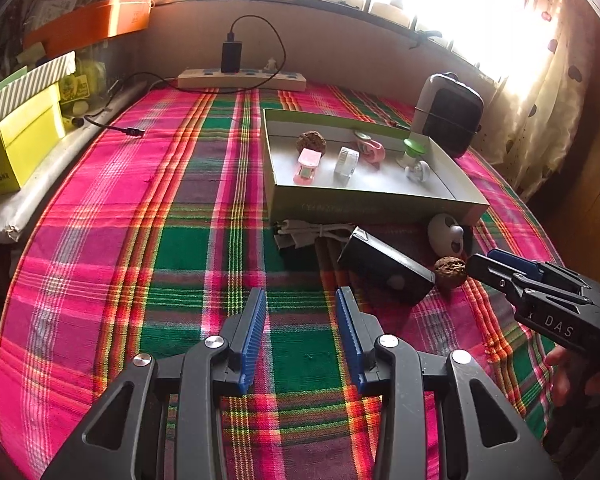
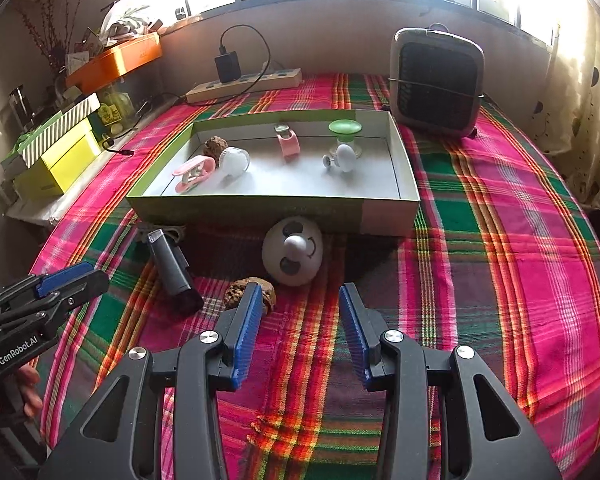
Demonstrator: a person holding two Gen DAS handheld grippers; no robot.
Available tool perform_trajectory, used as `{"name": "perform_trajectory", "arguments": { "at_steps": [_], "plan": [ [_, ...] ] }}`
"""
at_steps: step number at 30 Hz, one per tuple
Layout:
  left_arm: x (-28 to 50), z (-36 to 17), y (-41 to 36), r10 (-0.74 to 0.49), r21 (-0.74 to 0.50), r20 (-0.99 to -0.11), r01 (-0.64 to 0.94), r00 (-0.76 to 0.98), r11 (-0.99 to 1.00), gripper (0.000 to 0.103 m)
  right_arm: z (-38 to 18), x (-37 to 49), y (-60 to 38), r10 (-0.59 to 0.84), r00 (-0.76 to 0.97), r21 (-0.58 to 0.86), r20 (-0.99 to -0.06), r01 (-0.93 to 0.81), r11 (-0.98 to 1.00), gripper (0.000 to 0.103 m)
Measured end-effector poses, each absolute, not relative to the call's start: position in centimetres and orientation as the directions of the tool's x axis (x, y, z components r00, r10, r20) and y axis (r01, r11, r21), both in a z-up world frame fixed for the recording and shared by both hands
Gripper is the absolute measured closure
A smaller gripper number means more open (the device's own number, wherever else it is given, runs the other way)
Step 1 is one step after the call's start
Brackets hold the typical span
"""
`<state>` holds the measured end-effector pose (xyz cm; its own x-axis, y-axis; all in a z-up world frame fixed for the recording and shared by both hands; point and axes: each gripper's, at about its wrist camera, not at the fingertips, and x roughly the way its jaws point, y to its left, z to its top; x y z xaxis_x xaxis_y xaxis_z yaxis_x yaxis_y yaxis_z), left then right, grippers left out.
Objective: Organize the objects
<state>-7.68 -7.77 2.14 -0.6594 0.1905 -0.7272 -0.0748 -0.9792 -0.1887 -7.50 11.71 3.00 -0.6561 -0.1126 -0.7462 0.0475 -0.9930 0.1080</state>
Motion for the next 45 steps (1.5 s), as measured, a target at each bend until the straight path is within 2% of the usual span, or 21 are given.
{"name": "perform_trajectory", "arguments": {
  "at_steps": [3,14,31,33,35,38,45],
  "plan": [
    [-7.7,2.1,-7.6,0.194,-0.189,-0.73,-0.078,-0.656,-0.979,0.069,3.0,-7.7,11.4,-0.129,-0.651,0.117,-0.748,0.062,-0.991,0.055],
    [-7.8,2.2,-8.1,0.198,-0.201,-0.735,-0.071,-0.648,-0.977,0.069,2.8,-8.3,9.6,-0.161,-0.643,0.123,-0.749,0.104,-0.987,0.054],
    [-8.5,2.6,-6.2,0.224,-0.223,-0.757,-0.08,-0.613,-0.972,0.069,1.4,-9.0,9.9,-0.107,-0.627,0.092,-0.772,0.057,-0.994,0.055],
    [-8.7,2.8,-5.6,0.228,-0.222,-0.757,-0.087,-0.613,-0.971,0.069,1.4,-9.0,10.1,-0.109,-0.627,0.093,-0.771,0.059,-0.994,0.058],
    [-8.9,2.9,-5.1,0.227,-0.218,-0.758,-0.09,-0.611,-0.972,0.067,1.4,-8.9,10.4,-0.104,-0.628,0.091,-0.771,0.053,-0.994,0.067],
    [-9.3,2.9,-4.3,0.223,-0.217,-0.766,-0.085,-0.603,-0.973,0.065,1.4,-8.8,11.0,-0.123,-0.627,0.106,-0.769,0.065,-0.992,0.072],
    [-9.8,3.1,-2.5,0.23,-0.224,-0.769,-0.085,-0.596,-0.971,0.065,1.3,-8.4,11.9,-0.165,-0.624,0.135,-0.764,0.095,-0.986,0.072]
  ]
}}
